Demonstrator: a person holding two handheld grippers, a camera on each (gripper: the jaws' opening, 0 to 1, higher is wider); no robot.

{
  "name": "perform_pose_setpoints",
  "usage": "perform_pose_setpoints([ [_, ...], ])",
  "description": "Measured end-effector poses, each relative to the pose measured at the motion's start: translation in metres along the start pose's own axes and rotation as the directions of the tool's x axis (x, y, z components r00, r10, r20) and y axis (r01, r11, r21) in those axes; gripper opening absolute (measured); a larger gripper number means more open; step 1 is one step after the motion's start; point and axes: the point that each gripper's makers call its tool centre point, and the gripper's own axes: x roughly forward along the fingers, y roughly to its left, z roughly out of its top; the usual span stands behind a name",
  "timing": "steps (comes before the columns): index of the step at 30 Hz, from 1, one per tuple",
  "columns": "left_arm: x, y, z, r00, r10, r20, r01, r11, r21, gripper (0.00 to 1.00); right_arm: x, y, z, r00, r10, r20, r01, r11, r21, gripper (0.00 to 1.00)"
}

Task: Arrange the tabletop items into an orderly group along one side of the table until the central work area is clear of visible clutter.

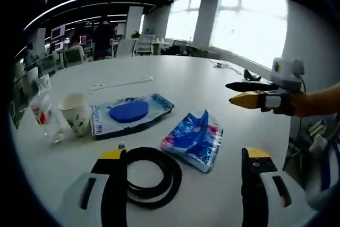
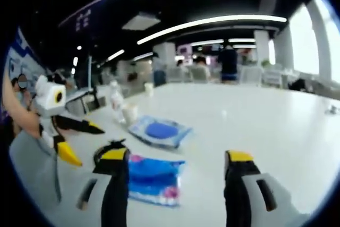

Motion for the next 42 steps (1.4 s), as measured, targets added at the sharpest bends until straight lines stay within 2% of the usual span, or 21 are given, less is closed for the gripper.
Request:
perform_pose_setpoints([
  [13, 0.021, -0.015, -0.006, 0.999, 0.04, -0.032, -0.04, 0.999, -0.023, 0.85, 0.007, -0.008, -0.012, 0.999, 0.045, -0.025, -0.044, 0.999, 0.005, 0.68],
  [16, 0.026, -0.019, -0.01, 0.998, 0.052, -0.036, -0.053, 0.998, -0.043, 0.83, 0.009, -0.004, -0.018, 0.997, 0.065, -0.038, -0.066, 0.998, -0.018, 0.63],
  [18, 0.029, -0.02, -0.016, 0.995, 0.066, -0.069, -0.069, 0.996, -0.049, 0.8, 0.011, 0.0, -0.026, 0.995, 0.082, -0.063, -0.084, 0.996, -0.017, 0.6],
  [21, 0.035, -0.026, -0.024, 0.992, 0.075, -0.103, -0.08, 0.996, -0.045, 0.68, 0.016, 0.0, -0.037, 0.991, 0.093, -0.092, -0.094, 0.995, -0.014, 0.53],
  [26, 0.046, -0.031, -0.037, 0.978, 0.1, -0.185, -0.108, 0.994, -0.034, 0.42, 0.023, 0.003, -0.053, 0.983, 0.107, -0.147, -0.111, 0.994, -0.015, 0.41],
  [28, 0.048, -0.026, -0.041, 0.968, 0.133, -0.213, -0.147, 0.988, -0.054, 0.38, 0.027, 0.001, -0.059, 0.981, 0.108, -0.161, -0.11, 0.994, -0.003, 0.34],
  [32, 0.05, -0.02, -0.043, 0.963, 0.154, -0.221, -0.182, 0.977, -0.112, 0.32, 0.031, 0.004, -0.071, 0.969, 0.119, -0.215, -0.119, 0.993, 0.013, 0.23],
  [34, 0.052, -0.018, -0.047, 0.959, 0.155, -0.236, -0.187, 0.975, -0.119, 0.3, 0.032, 0.005, -0.078, 0.96, 0.124, -0.25, -0.123, 0.992, 0.018, 0.11],
  [36, 0.052, -0.015, -0.05, 0.953, 0.164, -0.254, -0.199, 0.972, -0.122, 0.23, 0.032, 0.004, -0.081, 0.958, 0.11, -0.265, -0.113, 0.994, 0.005, 0.03],
  [38, 0.052, -0.01, -0.052, 0.947, 0.174, -0.268, -0.217, 0.966, -0.139, 0.14, 0.033, 0.005, -0.08, 0.962, 0.111, -0.248, -0.103, 0.994, 0.044, 0.02],
  [42, 0.055, -0.007, -0.05, 0.946, 0.167, -0.279, -0.218, 0.963, -0.161, 0.09, 0.031, 0.002, -0.081, 0.963, 0.096, -0.251, -0.09, 0.995, 0.035, 0.0],
])
